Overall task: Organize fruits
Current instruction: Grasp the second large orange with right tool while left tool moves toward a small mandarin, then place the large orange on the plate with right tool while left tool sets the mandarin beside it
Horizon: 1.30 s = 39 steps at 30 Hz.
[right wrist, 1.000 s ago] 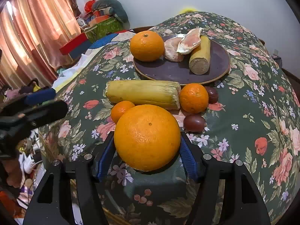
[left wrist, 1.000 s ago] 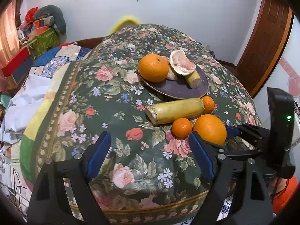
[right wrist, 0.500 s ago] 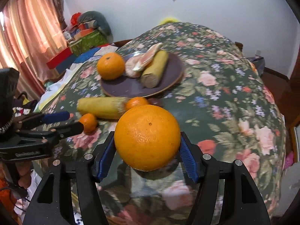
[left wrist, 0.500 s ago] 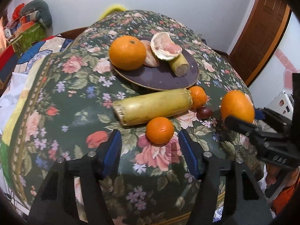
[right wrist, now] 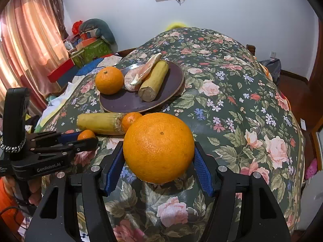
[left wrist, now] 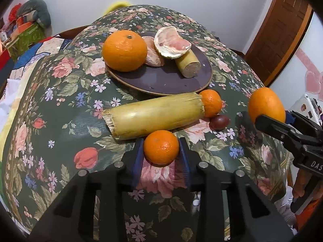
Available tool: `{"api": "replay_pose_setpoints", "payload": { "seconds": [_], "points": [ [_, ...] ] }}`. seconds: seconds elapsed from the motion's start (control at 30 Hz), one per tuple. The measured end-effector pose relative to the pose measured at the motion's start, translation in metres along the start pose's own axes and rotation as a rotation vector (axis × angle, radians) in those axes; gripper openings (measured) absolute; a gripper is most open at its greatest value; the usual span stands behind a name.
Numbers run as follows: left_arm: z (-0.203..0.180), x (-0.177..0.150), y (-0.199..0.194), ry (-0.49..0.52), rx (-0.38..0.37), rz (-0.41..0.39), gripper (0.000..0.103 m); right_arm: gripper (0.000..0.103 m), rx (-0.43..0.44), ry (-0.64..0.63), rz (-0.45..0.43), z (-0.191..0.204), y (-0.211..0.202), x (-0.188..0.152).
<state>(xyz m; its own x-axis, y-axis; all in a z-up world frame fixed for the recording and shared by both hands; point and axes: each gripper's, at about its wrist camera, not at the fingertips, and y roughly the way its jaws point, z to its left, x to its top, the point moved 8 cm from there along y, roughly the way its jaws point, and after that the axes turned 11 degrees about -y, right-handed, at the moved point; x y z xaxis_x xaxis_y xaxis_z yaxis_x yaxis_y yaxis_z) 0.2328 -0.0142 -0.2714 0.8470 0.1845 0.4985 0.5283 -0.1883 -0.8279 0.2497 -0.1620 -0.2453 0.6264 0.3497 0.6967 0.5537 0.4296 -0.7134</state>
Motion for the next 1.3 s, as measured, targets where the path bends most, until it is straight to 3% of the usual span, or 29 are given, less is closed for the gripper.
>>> {"api": "replay_pose_setpoints", "payload": {
  "seconds": [0.27,0.53,0.97,1.3],
  "points": [
    [-0.003,0.014,-0.027,0.014,-0.016,-0.065,0.034,0.062,-0.01,-0.009,-0.028,-0.004,-0.005,0.014],
    [-0.006,0.049,-0.046,0.015,-0.03,-0.145,0.034,0.062,-0.025,-0.025,-0.065,-0.009,-0.005,0.035],
    [-0.007,0.082,-0.006,0.018,-0.026,-0.131,0.034,0.062,-0.045,-0.028,-0.074,-0.03,0.03,0.066],
    [-0.015,0.093,0.029,0.023,-0.055,-0.093,0.034,0.062,-0.059,-0.076,-0.034,-0.041,0.067,0.083]
  ]
}}
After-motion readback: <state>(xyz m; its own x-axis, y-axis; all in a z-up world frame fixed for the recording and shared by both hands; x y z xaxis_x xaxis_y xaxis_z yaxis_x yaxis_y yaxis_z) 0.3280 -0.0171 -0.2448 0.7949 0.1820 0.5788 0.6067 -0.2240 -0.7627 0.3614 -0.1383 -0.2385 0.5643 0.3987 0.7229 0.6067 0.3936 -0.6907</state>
